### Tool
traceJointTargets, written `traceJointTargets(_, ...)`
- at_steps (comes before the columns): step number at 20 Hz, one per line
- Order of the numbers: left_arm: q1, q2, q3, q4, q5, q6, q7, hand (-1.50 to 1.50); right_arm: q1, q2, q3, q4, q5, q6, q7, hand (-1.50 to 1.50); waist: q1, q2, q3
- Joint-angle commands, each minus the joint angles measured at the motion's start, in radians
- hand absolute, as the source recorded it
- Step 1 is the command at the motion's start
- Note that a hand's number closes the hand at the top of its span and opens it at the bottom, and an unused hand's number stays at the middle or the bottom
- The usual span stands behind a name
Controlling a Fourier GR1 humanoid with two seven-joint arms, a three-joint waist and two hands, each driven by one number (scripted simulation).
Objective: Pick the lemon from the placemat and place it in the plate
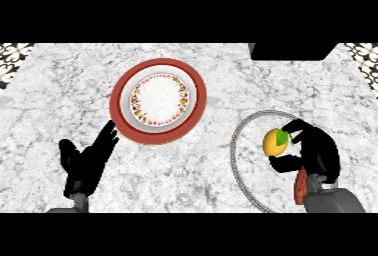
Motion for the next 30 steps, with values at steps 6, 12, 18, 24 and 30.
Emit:
traceJointTargets(6, -0.048, -0.008, -0.073, 0.023, -0.023, -0.049, 0.024, 0.00, -0.273, 0.212, 0.397, 0.014, 0.201, -0.087, 0.228, 1.50, 0.177, 0.017, -0.010)
traceJointTargets(12, -0.065, -0.023, -0.096, 0.042, -0.032, -0.055, 0.025, 0.00, -0.460, 0.214, 0.487, 0.056, 0.329, -0.206, 0.434, 1.50, 0.193, 0.010, -0.010)
traceJointTargets(18, -0.091, -0.019, -0.085, 0.044, -0.031, -0.048, 0.038, 0.00, -0.554, 0.215, 0.481, 0.086, 0.393, -0.325, 0.613, 1.50, 0.185, 0.013, -0.004)
traceJointTargets(24, -0.084, -0.029, -0.100, 0.061, -0.040, -0.048, 0.041, 0.00, -0.635, 0.214, 0.448, 0.109, 0.436, -0.408, 0.687, 1.50, 0.180, 0.022, -0.003)
traceJointTargets(30, -0.086, -0.036, -0.085, 0.060, -0.035, -0.035, 0.029, 0.00, -0.627, 0.214, 0.443, 0.191, 0.543, -0.486, 0.748, 1.50, 0.143, 0.022, -0.003)
